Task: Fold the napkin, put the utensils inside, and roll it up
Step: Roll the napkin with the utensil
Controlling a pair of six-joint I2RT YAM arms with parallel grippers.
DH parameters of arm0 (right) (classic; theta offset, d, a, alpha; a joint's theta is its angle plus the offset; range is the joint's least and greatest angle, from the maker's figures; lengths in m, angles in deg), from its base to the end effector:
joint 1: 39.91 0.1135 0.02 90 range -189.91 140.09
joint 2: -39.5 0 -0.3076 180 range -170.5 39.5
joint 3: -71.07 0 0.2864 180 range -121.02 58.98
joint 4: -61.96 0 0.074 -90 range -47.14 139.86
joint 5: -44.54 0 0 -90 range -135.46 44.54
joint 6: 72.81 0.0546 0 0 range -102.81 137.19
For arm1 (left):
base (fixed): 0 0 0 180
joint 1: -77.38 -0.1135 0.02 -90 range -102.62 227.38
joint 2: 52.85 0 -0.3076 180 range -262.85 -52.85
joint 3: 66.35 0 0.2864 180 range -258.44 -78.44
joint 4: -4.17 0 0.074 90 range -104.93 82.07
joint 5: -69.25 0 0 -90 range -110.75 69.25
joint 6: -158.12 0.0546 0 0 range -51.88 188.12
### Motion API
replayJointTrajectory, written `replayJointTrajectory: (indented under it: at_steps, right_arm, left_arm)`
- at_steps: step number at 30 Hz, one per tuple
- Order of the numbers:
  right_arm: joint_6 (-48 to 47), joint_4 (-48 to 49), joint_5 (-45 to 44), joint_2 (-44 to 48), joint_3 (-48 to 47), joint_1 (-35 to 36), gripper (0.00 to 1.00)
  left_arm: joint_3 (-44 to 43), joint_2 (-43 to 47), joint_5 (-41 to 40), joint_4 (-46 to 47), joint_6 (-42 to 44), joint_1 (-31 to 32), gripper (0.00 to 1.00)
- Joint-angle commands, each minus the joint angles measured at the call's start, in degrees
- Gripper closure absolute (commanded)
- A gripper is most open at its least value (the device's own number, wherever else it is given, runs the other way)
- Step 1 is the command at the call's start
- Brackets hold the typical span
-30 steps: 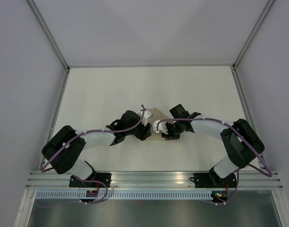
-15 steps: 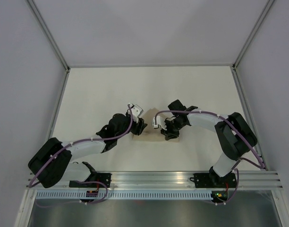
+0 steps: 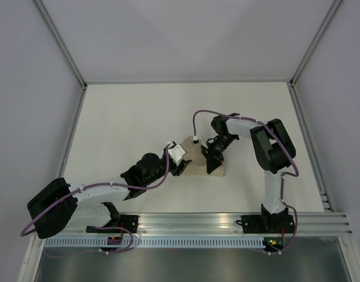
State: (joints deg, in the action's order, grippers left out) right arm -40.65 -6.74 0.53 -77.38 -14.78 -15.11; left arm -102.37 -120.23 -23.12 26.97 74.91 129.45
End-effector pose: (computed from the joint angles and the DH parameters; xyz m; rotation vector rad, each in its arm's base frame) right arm 0.3335 0.1974 0.1299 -1.7839 2.1833 1.2145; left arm 0.1698 -0.2142 0.2293 0.8332 1.5403 -0.5467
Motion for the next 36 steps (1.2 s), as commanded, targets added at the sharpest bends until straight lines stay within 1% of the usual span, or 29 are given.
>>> replayJointTrajectory:
  at_steps: [1, 2, 3, 6, 7, 8, 10, 11, 13, 16, 19, 24, 31, 33, 34, 35, 36]
  right_arm:
    - [-4.0, -6.6, -11.6, -8.0, 2.3, -0.4, 0.84]
    - [-4.1, -7.3, -11.6, -8.4, 1.6, -0.5, 0.84]
    - [-4.0, -7.5, -11.6, -9.5, 1.3, -0.8, 0.84]
    - [-3.9, -8.1, -11.9, -10.9, 0.1, -1.2, 0.84]
    - [-4.2, -8.4, -11.8, -11.3, -0.2, -1.3, 0.84]
    - [-4.2, -9.2, -11.5, -12.0, -0.8, -1.4, 0.84]
    - [-4.3, -9.9, -11.3, -12.5, -1.4, -1.7, 0.83]
    - [-4.2, -10.5, -11.2, -12.8, -2.0, -1.8, 0.83]
    - [-4.1, -10.7, -11.0, -13.4, -2.4, -1.9, 0.84]
    - [-3.8, -10.8, -10.8, -13.8, -2.9, -2.2, 0.83]
    - [-3.2, -10.4, -10.8, -14.1, -3.1, -2.5, 0.84]
    - [-2.4, -9.6, -10.7, -14.6, -3.3, -2.6, 0.84]
    - [-1.9, -9.0, -10.6, -14.7, -3.3, -2.8, 0.84]
    - [-1.6, -8.4, -10.6, -14.7, -3.1, -2.8, 0.84]
    - [-1.5, -8.4, -10.6, -14.7, -3.1, -2.8, 0.84]
    - [-1.4, -8.3, -10.5, -14.6, -3.1, -3.0, 0.85]
    - [-1.3, -8.0, -10.4, -14.5, -3.0, -3.1, 0.84]
  left_arm:
    - [-1.4, -3.3, -4.9, 0.6, 8.9, 5.0, 0.4]
    - [-2.3, -4.3, -5.9, 0.3, 9.9, 6.1, 0.26]
    - [-2.7, -6.9, -6.2, -0.5, 11.9, 8.0, 0.22]
    - [-4.6, -10.6, -6.9, -1.4, 15.6, 11.1, 0.2]
    - [-5.0, -12.9, -6.9, -1.4, 16.6, 11.9, 0.16]
    - [-6.0, -13.9, -7.5, -1.4, 18.4, 13.3, 0.1]
    - [-6.7, -16.9, -7.7, -1.5, 20.5, 14.6, 0.08]
    - [-7.5, -17.7, -8.1, -1.8, 21.4, 15.2, 0.06]
    - [-8.0, -19.4, -8.1, -2.1, 23.7, 17.1, 0.05]
    - [-9.0, -20.4, -7.5, -4.0, 24.9, 18.8, 0.05]
    - [-9.7, -22.1, -6.7, -5.4, 25.2, 19.1, 0.09]
    - [-10.7, -25.7, -4.9, -6.2, 25.5, 19.6, 0.17]
    - [-11.5, -31.0, -5.5, -4.0, 26.3, 19.4, 0.24]
    - [-12.1, -32.2, -5.7, -4.5, 25.8, 18.9, 0.31]
    - [-12.6, -32.9, -5.4, -5.4, 25.5, 18.9, 0.36]
    - [-12.8, -33.2, -5.0, -6.1, 24.7, 18.9, 0.49]
    - [-12.9, -33.3, -4.6, -6.8, 24.1, 18.9, 0.53]
